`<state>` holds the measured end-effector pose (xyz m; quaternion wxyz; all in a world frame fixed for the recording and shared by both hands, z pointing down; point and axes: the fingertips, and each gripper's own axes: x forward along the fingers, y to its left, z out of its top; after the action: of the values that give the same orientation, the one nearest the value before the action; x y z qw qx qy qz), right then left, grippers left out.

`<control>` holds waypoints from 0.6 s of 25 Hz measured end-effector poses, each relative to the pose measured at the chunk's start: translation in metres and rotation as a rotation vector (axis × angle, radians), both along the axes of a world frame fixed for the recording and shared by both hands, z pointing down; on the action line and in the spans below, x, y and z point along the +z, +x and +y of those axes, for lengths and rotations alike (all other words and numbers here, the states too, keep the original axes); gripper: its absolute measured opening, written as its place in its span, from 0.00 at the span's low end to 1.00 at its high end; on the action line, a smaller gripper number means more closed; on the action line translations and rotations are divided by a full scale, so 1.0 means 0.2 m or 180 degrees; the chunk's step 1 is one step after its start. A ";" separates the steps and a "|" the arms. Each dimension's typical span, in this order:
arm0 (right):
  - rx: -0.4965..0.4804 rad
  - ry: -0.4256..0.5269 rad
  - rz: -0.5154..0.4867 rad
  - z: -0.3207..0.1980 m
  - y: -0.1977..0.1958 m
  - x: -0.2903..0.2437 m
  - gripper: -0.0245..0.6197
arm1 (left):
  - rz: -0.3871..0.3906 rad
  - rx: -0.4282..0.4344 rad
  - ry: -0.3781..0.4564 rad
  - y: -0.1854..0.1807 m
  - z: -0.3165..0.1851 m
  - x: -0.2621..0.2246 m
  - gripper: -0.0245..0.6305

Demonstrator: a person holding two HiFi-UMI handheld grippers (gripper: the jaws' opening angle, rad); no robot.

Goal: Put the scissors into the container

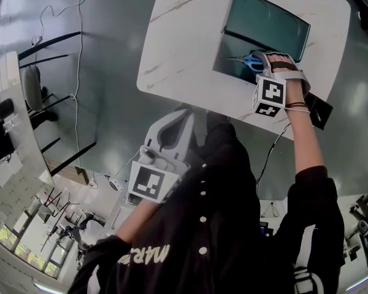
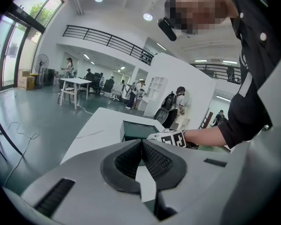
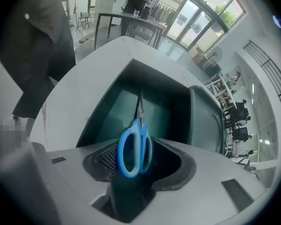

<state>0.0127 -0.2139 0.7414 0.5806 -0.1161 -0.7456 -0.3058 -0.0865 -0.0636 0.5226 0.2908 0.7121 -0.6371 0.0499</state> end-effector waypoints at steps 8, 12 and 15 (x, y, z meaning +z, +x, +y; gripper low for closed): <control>0.0115 -0.0042 -0.0008 -0.01 0.07 -0.16 0.37 | -0.0029 0.0223 0.0146 0.06 -0.06 -0.08 0.08; 0.0198 -0.0045 -0.0094 0.00 0.08 -0.25 0.35 | -0.0027 0.0334 0.0267 0.09 -0.10 -0.14 0.08; 0.0319 -0.0011 -0.0225 0.00 0.08 -0.34 0.32 | -0.0046 0.0393 0.0366 0.08 -0.12 -0.20 0.08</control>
<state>0.0280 -0.2134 0.6732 0.5683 -0.0689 -0.7710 -0.2790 -0.0695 -0.0875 0.4818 0.2412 0.7652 -0.5959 0.0362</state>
